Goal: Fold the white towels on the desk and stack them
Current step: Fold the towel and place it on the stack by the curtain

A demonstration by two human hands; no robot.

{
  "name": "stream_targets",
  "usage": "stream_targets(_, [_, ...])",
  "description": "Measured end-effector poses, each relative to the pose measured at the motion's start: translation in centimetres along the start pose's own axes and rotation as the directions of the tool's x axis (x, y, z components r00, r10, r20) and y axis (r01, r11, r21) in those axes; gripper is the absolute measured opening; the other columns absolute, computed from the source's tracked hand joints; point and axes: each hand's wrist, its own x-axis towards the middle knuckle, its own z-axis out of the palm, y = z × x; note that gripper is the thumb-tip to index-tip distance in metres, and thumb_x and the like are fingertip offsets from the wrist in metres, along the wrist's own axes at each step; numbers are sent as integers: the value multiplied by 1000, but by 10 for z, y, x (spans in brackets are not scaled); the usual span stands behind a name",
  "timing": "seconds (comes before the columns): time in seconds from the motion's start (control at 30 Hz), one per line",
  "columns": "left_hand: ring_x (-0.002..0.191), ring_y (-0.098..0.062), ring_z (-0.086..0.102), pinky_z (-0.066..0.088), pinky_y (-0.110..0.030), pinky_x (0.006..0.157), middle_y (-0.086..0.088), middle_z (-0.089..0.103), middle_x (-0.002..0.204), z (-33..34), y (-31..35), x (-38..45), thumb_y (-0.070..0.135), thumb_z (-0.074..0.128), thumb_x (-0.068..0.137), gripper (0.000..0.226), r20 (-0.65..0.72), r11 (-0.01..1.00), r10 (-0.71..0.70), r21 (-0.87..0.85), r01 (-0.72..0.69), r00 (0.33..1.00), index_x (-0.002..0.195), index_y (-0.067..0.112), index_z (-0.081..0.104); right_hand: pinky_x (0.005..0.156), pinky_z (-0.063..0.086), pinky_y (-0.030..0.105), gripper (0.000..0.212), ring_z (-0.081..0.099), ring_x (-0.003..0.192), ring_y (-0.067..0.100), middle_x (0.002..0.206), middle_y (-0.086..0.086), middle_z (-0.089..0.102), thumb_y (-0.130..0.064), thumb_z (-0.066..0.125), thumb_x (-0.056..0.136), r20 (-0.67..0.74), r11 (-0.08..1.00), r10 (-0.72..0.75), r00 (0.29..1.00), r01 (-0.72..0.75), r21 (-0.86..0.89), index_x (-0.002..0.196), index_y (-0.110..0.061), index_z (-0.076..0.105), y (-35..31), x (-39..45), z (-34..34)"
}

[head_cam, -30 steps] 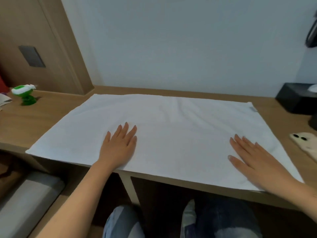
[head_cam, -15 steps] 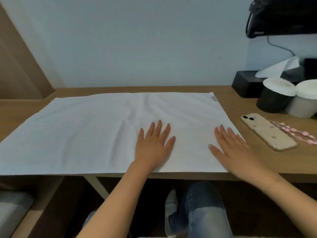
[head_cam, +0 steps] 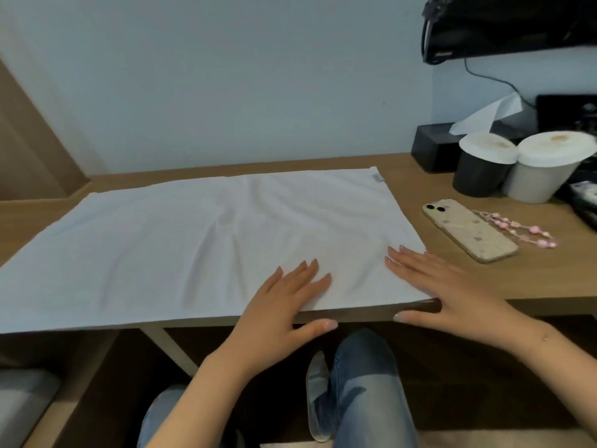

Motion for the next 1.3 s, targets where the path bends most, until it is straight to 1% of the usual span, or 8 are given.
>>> stream_targets(0.13, [147,2,14,4,-17,119,19,23,157,11,1,-8,27,58,97,56,-171,997,20,80,-7,985,147,39,36,116,2,21,69,-3,144,-10,154,-37,-2,-75,40,86,-71,998,-46,996,48,29,146,-58,10,4,-2,6])
stream_targets(0.27, [137,1,37,17,-14,117,18,48,143,13,-3,-20,-1,65,89,53,-280,996,-42,-82,19,959,133,28,60,116,13,26,65,18,141,-10,148,-39,23,-28,66,89,-137,971,-6,991,38,236,136,-60,35,7,-10,8])
stream_targets(0.43, [105,7,61,45,-11,90,28,69,105,-9,-6,-29,22,68,91,18,-344,973,-156,-214,84,926,104,33,73,104,38,24,33,48,124,-7,126,-30,59,-50,64,77,-130,800,168,977,-58,598,110,-55,65,-2,-10,-7])
stream_targets(0.53, [91,4,63,46,-16,76,26,69,92,-31,0,-24,35,63,92,8,-353,977,-143,-198,75,925,92,38,71,72,49,12,21,63,94,-6,99,-25,70,-56,60,73,-163,760,235,958,-77,645,93,-58,69,-10,-2,-22])
stream_targets(0.77, [87,-3,63,50,-27,75,21,69,88,-102,3,17,57,51,86,29,-417,987,-88,-162,21,905,91,35,70,55,47,7,21,64,77,-5,82,-22,69,-53,61,72,-305,659,329,894,14,752,82,-37,73,-13,37,-60])
stream_targets(1.07, [74,-6,64,46,-23,68,8,71,78,-172,-56,141,35,68,90,10,-184,973,-145,-203,107,972,84,27,73,66,61,29,35,73,84,17,93,0,76,-47,70,71,-204,433,445,872,-11,901,96,-22,75,17,128,-95])
stream_targets(1.23, [62,-7,54,42,-22,60,6,63,66,-163,-109,218,36,69,89,20,-54,962,-163,-228,147,985,83,17,72,78,57,43,60,68,88,38,97,20,71,-53,72,75,-162,443,596,786,-155,883,97,3,69,61,188,-92])
stream_targets(1.3, [63,-9,52,41,-28,63,0,61,68,-148,-128,241,37,69,89,23,5,963,-188,-194,185,982,82,15,70,78,58,42,49,71,82,25,91,10,74,-50,69,81,-124,472,627,769,-249,846,92,-3,72,77,203,-79])
